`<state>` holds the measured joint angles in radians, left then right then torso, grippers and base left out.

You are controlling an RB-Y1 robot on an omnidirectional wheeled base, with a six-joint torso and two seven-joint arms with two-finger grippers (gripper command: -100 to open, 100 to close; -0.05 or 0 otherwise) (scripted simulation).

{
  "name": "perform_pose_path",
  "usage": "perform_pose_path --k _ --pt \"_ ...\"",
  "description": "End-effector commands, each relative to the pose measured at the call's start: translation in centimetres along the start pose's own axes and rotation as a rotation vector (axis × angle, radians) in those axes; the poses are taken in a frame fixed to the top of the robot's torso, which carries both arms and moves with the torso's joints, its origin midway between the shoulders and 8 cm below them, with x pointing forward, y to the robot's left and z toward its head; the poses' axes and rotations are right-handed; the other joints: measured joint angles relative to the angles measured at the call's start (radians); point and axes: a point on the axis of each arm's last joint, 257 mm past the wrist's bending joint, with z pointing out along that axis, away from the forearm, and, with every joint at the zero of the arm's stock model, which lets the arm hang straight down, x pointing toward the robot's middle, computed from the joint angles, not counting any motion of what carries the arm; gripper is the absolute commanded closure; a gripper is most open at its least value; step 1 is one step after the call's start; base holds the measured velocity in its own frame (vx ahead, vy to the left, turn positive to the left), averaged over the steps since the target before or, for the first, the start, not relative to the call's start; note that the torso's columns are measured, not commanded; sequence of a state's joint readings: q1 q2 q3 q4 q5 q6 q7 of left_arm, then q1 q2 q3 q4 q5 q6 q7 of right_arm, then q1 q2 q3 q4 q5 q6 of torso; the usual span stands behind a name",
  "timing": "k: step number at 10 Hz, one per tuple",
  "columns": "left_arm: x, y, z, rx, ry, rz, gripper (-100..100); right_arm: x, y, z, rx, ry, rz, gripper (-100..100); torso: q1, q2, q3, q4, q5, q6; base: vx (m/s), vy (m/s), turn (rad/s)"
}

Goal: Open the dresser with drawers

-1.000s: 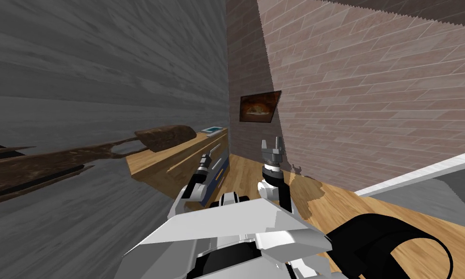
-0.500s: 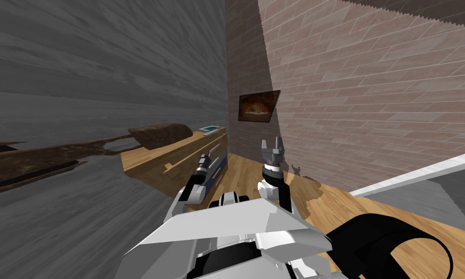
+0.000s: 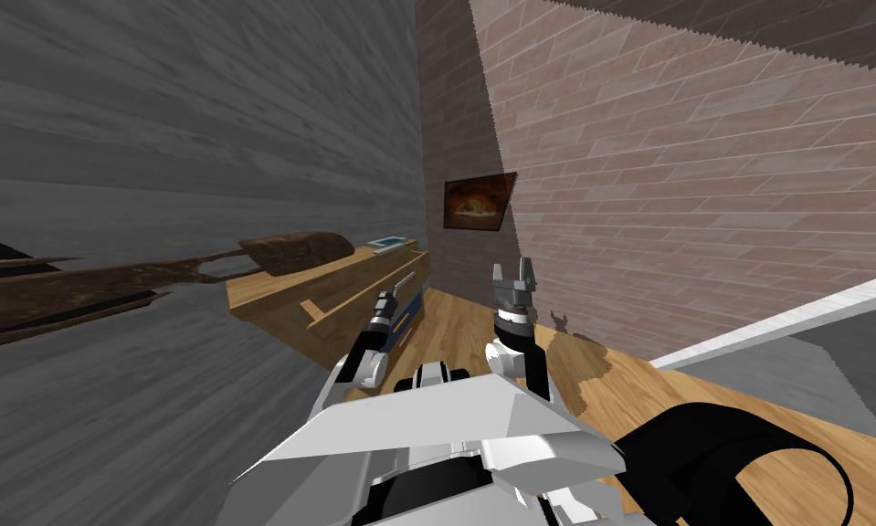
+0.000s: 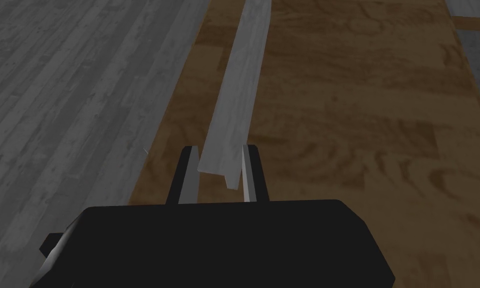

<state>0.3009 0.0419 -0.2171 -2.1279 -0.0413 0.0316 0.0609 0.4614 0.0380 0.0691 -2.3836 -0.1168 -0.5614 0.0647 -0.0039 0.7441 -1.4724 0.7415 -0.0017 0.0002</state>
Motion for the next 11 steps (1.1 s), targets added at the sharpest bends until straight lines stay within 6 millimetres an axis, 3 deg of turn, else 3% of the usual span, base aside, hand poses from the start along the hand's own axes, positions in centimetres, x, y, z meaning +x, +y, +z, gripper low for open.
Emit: perform_pose_path --k 1,10,11 --pt "0.0 -1.2 -0.3 0.000 -0.001 0.000 -100 0.0 0.0 0.0 0.000 0.000 0.000 0 0.007 -0.005 -0.003 -0.002 0.002 0.000 0.029 0.014 -0.016" --pt "0.0 -6.0 -2.1 0.001 -0.008 -0.004 -100 0.0 0.0 0.0 0.000 0.000 0.000 0 0.001 0.000 -0.001 0.003 -0.001 0.001 0.035 0.008 -0.006" --pt "-0.2 -4.6 -2.3 -0.028 -0.010 -0.001 -100 0.0 0.0 0.0 0.000 0.000 0.000 0 0.001 0.002 0.000 0.005 -0.001 0.000 0.013 0.003 0.001"
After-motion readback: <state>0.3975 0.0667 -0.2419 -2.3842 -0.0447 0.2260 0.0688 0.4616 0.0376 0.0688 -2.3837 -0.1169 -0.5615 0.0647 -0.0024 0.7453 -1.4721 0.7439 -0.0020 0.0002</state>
